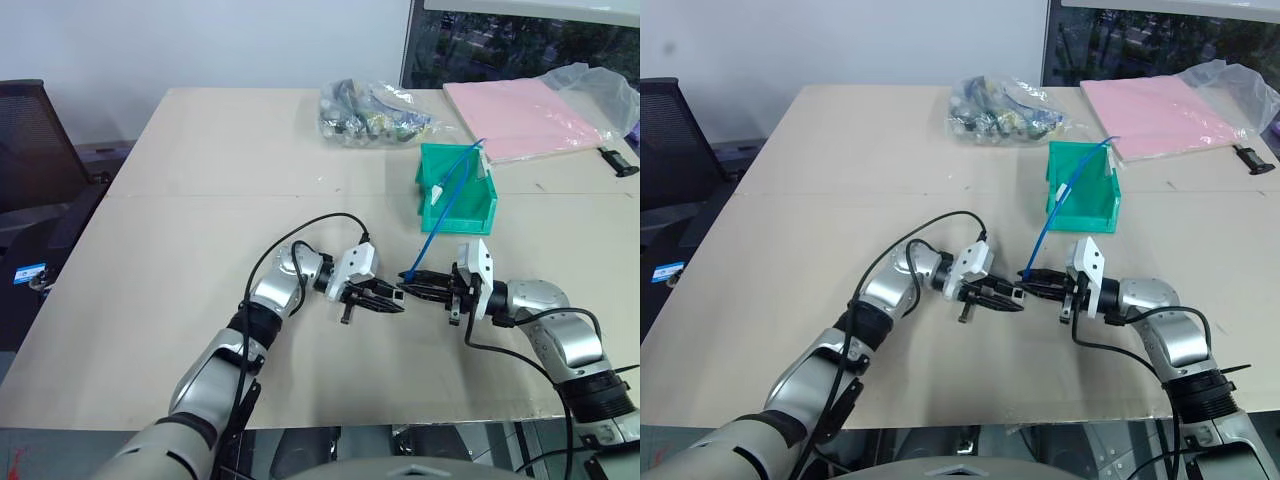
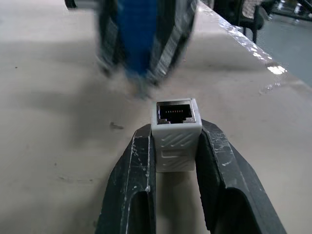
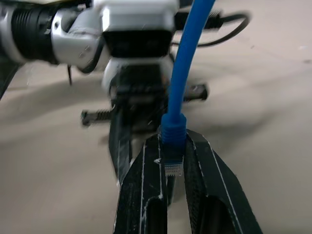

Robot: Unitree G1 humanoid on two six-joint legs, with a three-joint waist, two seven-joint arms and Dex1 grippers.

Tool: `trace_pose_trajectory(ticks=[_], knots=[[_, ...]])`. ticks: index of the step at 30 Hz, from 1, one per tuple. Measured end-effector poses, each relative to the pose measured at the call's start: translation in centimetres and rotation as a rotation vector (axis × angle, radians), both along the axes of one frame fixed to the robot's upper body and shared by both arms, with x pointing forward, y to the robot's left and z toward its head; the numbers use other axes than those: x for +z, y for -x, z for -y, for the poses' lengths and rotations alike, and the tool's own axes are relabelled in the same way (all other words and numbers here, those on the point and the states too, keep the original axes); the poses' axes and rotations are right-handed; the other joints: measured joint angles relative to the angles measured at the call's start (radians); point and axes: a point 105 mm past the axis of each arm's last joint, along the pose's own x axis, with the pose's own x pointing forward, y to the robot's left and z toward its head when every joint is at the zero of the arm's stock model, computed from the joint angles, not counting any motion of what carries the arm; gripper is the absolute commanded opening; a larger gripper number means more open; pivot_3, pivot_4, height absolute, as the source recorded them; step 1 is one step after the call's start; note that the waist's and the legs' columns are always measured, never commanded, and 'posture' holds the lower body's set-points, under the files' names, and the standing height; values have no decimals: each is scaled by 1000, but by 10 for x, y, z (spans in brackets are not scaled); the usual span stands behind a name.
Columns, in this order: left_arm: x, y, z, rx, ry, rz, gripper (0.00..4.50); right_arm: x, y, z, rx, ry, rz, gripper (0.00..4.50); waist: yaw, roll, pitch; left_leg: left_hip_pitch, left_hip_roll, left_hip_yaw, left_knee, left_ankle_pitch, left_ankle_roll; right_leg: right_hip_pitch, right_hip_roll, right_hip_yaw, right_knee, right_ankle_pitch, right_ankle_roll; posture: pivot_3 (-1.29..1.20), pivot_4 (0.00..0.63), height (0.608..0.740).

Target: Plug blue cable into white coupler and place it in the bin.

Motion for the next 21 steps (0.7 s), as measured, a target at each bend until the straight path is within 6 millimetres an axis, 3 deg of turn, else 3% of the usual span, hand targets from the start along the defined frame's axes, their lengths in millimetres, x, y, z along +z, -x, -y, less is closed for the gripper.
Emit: trace_pose_trajectory(ticks=[21], knots=[[-2,-1,4,-4,12,8,518,-6,13,-7,-12,-29,-9,0,4,0,0,0,0,-1,2,0,0,1,-1,0,2,1,2,0,150,740]])
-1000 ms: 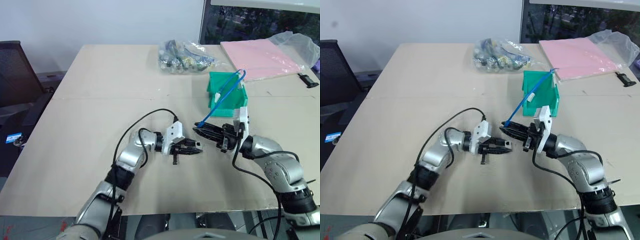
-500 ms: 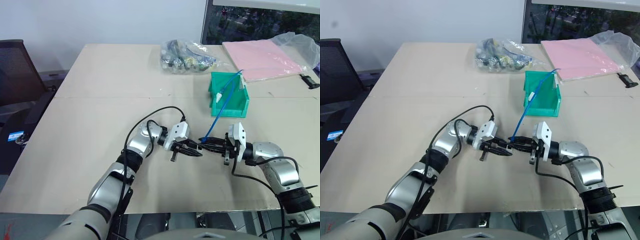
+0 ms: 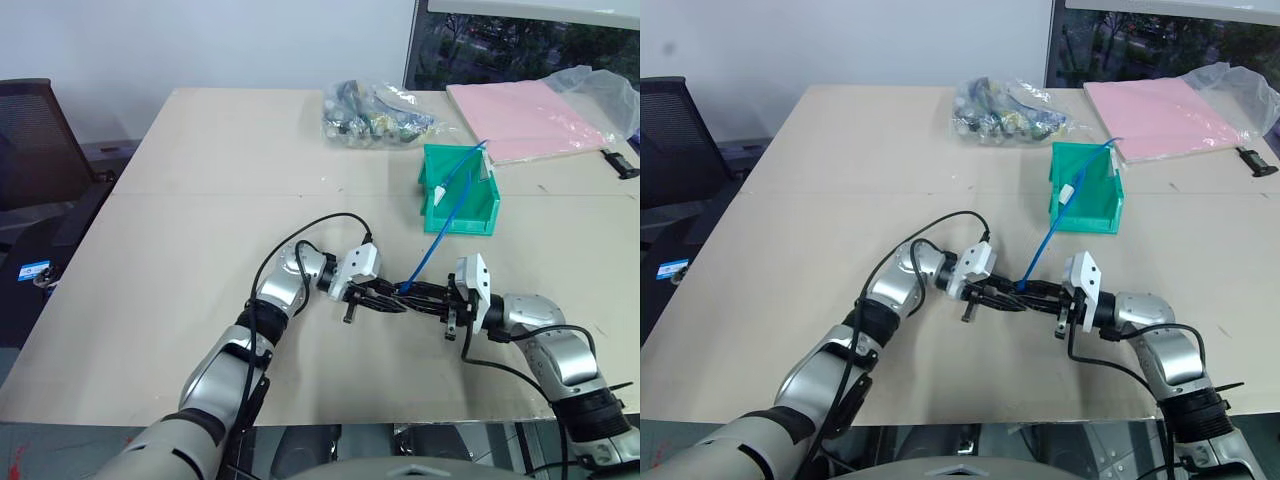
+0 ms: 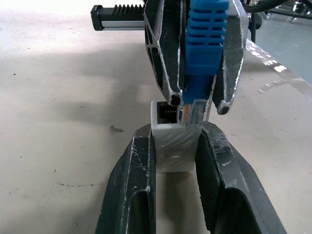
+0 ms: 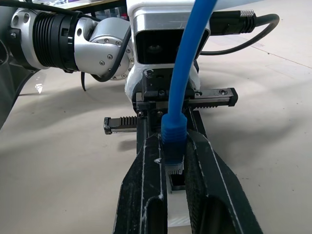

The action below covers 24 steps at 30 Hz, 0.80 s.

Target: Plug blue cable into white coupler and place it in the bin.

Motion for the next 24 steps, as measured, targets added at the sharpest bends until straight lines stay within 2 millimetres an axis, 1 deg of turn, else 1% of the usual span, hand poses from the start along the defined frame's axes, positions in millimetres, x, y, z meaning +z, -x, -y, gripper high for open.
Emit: trace_pose_trajectory(ticks=[14,18,19,22,24], knots=[[0,1,-1,-5,-3,-3,518,-1,-3,1,-18,-15,-30,0,-1,0,0,1,0,0,0,0,0,0,0,0,0,0,0,0,150,740],[-1,1,-2,-12,-5,-3,518,-1,-12,13,-86,-7,-35,0,-2,0,0,1,0,0,0,0,0,0,0,0,0,0,0,0,150,740],[-1,2,-2,-16,-7,-3,518,-5,-13,17,-103,8,-51,0,-2,0,0,1,0,0,0,0,0,0,1,0,0,0,0,0,150,740],[-1,2,-3,-24,-7,-2,518,-25,-11,24,-141,39,-136,0,-1,0,0,0,0,0,0,0,0,0,1,0,0,0,0,0,150,740],[-1,3,-3,-25,-7,-2,518,-25,-10,25,-132,44,-134,0,-3,0,0,1,0,0,0,0,0,0,1,1,0,0,0,0,150,740]])
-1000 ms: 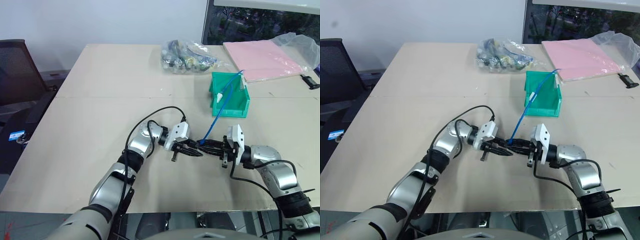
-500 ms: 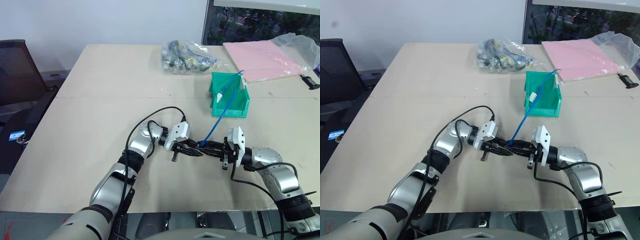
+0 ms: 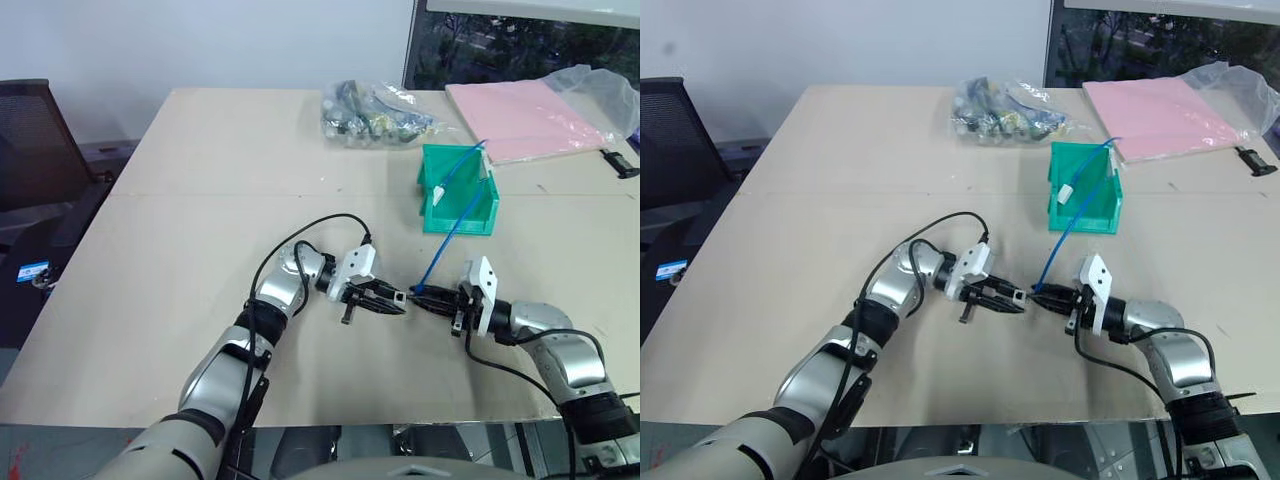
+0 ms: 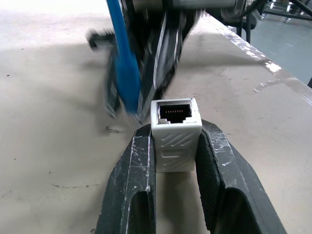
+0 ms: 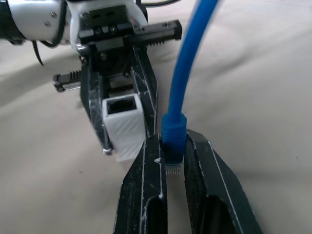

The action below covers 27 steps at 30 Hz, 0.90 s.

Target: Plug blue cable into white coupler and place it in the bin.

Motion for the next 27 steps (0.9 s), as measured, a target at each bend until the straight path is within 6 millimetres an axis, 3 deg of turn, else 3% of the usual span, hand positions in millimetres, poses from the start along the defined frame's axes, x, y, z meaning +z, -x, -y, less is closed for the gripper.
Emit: trace_pose_trajectory(ticks=[5,10,12,20,27], knots=[[-1,0,0,-4,-3,2,518,8,1,-6,2,-56,16,0,0,0,0,0,0,0,0,0,0,0,0,0,1,0,0,0,150,740],[-1,1,0,-10,-3,6,518,44,2,-24,37,-224,92,0,0,0,0,0,0,0,0,0,0,0,0,0,2,0,0,0,150,740],[-1,1,1,-13,-2,10,518,49,5,-27,56,-244,93,0,2,0,0,0,0,0,0,0,0,0,0,0,1,0,0,0,150,740],[-2,1,1,-11,-5,9,518,25,9,-15,39,-135,47,0,0,0,0,1,0,0,0,0,0,0,0,0,3,0,0,0,150,740],[-3,1,1,-10,-6,7,518,24,7,-15,39,-106,82,0,1,0,0,2,0,0,1,0,0,0,0,0,4,0,0,0,150,740]])
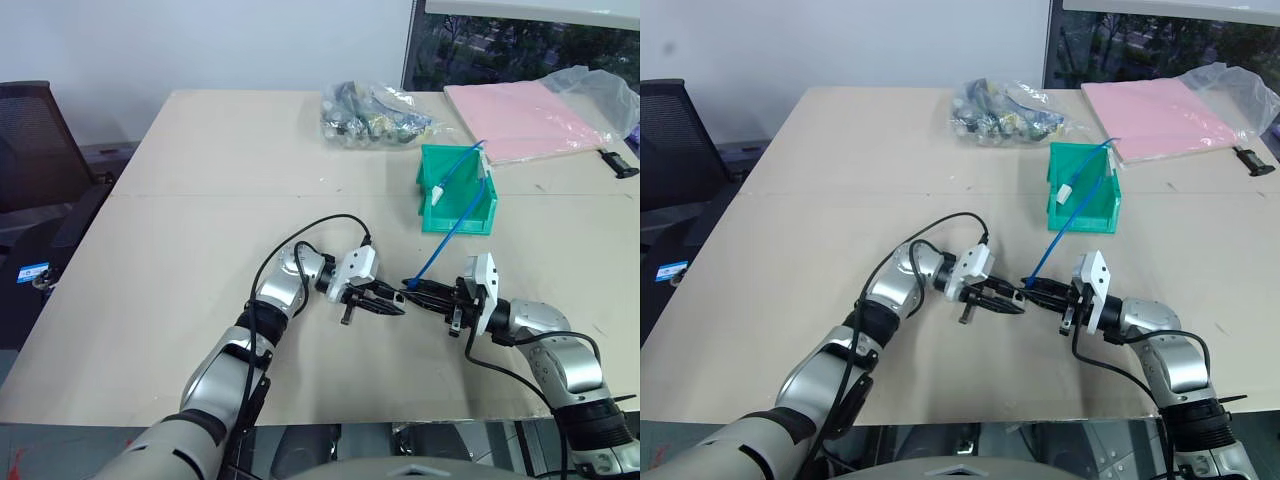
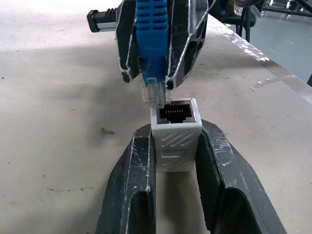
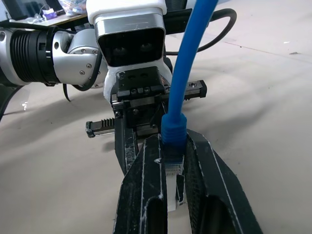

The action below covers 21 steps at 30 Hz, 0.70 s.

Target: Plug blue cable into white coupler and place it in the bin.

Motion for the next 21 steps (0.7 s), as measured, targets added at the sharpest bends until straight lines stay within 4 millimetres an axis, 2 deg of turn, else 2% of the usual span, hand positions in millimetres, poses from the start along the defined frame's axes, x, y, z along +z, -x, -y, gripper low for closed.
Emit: trace_pose_trajectory(ticks=[13,21], knots=[[0,0,1,-1,1,-1,518,-2,5,-5,29,-19,-16,0,1,0,0,0,0,0,0,0,0,0,0,0,0,0,0,0,150,740],[-1,0,2,-3,-2,-1,518,-7,5,-6,33,93,25,0,2,0,-1,0,0,0,0,0,0,0,0,0,0,0,0,0,150,740]])
